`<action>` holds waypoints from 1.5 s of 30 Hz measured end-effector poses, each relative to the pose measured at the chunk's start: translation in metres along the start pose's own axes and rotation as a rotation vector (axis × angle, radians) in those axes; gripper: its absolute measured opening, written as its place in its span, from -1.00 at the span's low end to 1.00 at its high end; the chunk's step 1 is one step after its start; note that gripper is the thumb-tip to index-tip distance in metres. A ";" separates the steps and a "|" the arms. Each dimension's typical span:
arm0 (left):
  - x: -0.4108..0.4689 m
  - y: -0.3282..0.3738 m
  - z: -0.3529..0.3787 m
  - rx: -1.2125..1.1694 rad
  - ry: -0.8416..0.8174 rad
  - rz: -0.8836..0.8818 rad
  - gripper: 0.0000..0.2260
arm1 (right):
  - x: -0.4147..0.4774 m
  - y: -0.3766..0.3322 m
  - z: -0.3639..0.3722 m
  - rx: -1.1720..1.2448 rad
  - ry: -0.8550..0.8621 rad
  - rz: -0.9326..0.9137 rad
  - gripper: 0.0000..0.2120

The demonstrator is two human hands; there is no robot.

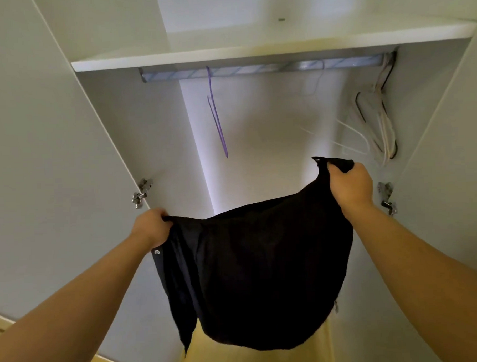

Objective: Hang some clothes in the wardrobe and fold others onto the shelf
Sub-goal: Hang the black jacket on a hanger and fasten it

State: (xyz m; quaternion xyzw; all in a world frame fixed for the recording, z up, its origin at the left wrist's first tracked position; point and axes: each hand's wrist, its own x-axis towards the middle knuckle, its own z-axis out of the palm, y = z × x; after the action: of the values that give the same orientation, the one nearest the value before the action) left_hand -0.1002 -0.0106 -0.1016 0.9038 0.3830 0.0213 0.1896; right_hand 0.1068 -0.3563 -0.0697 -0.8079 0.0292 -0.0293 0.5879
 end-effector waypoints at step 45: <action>0.338 0.178 0.052 -1.096 -0.853 0.213 -0.89 | 0.085 -0.084 0.200 0.443 -0.042 0.444 -0.57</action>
State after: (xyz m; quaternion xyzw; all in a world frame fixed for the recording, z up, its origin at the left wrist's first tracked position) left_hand 0.2690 0.0964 -0.1217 0.6400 0.1186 -0.1267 0.7485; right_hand 0.2087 -0.1475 -0.0496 -0.6345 0.1857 0.1109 0.7420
